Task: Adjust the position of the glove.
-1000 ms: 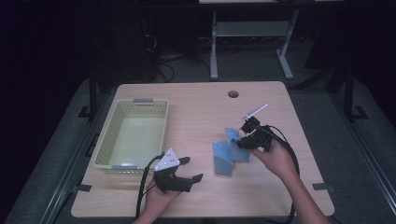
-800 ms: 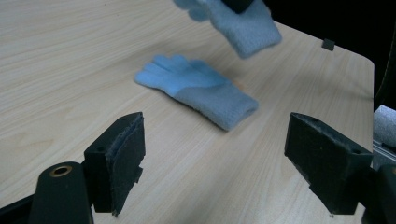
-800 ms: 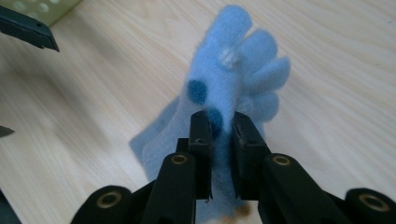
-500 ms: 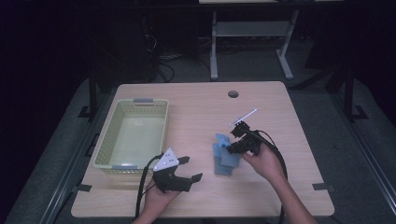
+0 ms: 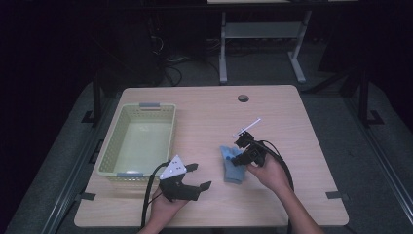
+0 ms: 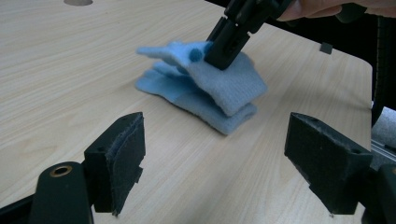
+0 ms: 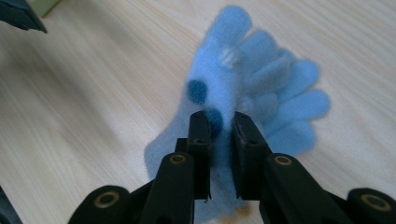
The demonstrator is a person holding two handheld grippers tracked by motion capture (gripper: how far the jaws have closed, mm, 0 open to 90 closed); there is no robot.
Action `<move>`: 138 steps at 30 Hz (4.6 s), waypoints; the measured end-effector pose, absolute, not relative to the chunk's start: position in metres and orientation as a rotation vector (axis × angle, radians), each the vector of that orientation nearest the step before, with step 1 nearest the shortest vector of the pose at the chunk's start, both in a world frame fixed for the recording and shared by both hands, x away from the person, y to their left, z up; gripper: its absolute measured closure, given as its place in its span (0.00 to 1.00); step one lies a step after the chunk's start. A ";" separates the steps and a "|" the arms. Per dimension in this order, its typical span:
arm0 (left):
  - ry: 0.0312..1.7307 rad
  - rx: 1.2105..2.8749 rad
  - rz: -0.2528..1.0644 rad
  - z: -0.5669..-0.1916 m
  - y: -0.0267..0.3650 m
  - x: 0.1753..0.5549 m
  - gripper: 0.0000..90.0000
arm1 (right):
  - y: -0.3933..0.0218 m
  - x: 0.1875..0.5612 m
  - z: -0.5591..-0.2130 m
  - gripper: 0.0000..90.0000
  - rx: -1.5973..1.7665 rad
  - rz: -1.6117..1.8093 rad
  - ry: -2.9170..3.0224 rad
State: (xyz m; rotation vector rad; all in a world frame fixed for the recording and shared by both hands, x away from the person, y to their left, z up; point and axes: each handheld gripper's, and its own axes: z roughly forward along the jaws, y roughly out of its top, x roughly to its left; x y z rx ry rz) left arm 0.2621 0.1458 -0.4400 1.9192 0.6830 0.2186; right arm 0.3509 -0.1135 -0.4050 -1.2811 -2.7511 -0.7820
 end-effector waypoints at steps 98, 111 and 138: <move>1.045 1.841 -0.164 -0.456 0.112 0.306 0.26 | -0.183 0.309 -0.448 0.40 -1.640 -1.297 -2.208; 1.159 1.804 -0.272 -0.463 0.089 0.321 0.33 | -0.181 0.303 -0.468 0.42 -1.660 -1.289 -2.072; 1.219 1.800 -0.355 -0.479 0.080 0.326 0.60 | -0.175 0.304 -0.482 0.62 -1.676 -1.314 -1.939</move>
